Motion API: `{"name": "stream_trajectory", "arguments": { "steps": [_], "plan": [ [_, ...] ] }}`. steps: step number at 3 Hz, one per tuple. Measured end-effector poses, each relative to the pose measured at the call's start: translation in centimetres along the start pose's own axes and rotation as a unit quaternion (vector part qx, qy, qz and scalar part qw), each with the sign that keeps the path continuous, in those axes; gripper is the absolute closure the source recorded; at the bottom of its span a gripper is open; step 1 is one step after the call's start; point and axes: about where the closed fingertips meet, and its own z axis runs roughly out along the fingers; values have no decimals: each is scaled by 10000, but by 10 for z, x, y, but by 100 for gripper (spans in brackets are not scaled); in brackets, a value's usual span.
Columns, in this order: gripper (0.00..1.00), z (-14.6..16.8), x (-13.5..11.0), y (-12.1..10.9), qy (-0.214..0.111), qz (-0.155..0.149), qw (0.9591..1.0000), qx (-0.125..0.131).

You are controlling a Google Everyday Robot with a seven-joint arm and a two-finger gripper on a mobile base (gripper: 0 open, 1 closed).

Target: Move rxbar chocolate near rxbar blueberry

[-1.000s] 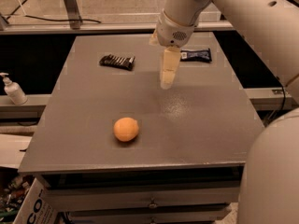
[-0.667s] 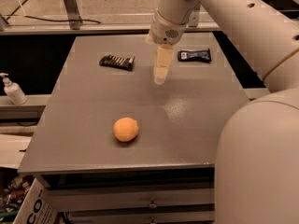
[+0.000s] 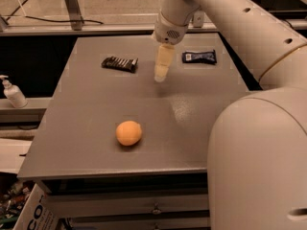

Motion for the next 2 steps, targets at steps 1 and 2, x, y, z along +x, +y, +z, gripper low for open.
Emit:
{"name": "stream_trajectory", "arguments": {
  "steps": [1, 2],
  "plan": [
    [0, 9, -3, -10, -90, 196, 9997, 140],
    [0, 19, -7, -16, -377, 452, 9979, 268]
  ]
}}
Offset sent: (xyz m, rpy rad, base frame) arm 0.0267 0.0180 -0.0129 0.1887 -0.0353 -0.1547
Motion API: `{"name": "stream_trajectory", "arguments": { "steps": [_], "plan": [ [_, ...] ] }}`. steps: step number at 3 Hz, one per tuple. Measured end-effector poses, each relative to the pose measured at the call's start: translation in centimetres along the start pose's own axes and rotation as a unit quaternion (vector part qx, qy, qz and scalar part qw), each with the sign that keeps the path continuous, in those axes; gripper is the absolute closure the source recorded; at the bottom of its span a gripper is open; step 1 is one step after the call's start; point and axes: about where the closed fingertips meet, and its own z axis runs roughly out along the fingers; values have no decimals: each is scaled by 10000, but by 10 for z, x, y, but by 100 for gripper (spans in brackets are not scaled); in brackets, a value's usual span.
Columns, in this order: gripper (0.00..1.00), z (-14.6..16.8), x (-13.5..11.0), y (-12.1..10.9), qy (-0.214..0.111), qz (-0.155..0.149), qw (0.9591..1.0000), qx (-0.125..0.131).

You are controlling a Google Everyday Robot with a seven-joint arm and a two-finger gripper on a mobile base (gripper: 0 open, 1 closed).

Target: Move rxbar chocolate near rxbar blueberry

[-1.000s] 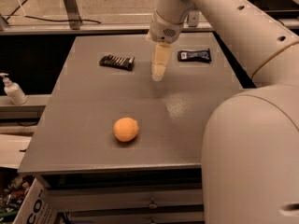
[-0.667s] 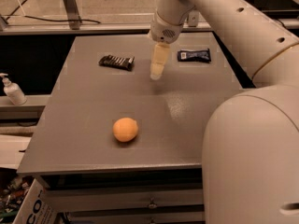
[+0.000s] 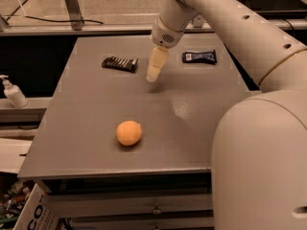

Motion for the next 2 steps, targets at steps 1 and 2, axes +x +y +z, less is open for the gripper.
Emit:
{"name": "stream_trajectory", "arguments": {
  "steps": [1, 2],
  "plan": [
    [0, 12, -3, -11, -427, 267, 9987, 37],
    [0, 23, -7, -23, -839, 504, 9952, 45]
  ]
}}
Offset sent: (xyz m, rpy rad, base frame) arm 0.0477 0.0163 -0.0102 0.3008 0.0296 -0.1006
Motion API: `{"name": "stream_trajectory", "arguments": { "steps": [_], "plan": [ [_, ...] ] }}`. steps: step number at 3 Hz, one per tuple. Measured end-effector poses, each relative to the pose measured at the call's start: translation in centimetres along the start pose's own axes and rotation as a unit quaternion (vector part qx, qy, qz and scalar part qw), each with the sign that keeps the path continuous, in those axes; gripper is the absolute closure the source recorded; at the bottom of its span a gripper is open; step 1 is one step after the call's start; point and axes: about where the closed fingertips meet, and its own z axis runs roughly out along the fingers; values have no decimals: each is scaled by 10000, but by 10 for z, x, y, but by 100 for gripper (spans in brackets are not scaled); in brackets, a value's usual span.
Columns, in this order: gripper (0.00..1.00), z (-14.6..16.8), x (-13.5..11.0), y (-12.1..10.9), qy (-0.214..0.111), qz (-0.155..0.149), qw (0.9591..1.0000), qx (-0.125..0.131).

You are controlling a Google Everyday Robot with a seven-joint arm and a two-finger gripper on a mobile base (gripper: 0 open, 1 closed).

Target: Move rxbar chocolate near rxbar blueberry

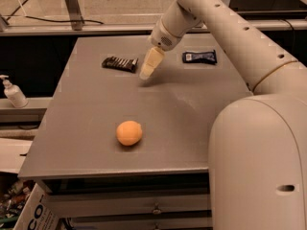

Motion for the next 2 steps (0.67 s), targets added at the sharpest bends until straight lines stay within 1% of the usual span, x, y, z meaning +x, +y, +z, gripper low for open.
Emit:
{"name": "stream_trajectory", "arguments": {
  "steps": [1, 2],
  "plan": [
    [0, 8, -5, -9, -344, 209, 9992, -5],
    [0, 17, -15, -14, -536, 308, 9981, -27]
  ]
}}
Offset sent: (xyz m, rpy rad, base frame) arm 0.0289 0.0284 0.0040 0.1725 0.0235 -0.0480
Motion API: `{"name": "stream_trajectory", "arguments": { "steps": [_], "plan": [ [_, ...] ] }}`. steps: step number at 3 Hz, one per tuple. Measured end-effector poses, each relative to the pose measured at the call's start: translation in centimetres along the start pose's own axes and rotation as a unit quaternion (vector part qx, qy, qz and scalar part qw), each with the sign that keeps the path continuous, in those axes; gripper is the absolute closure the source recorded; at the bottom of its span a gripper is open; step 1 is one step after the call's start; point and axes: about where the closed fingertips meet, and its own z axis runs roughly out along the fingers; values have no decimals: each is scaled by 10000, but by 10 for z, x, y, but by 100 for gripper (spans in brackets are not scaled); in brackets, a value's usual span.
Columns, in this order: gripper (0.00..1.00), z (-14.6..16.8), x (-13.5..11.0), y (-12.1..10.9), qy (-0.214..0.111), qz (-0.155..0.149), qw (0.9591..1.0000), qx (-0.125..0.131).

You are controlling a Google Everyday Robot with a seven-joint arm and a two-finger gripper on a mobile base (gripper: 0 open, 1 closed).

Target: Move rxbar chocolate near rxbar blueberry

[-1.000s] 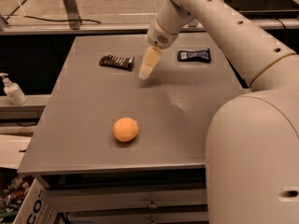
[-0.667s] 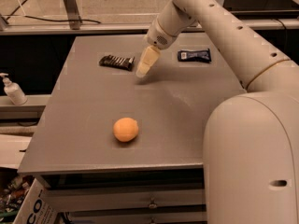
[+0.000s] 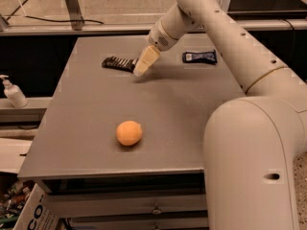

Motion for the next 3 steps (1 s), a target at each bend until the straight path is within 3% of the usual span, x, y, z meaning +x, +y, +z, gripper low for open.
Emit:
{"name": "stream_trajectory", "arguments": {
  "steps": [3],
  "plan": [
    [0, 38, -10, 8, -46, -66, 9992, -392]
  ]
}}
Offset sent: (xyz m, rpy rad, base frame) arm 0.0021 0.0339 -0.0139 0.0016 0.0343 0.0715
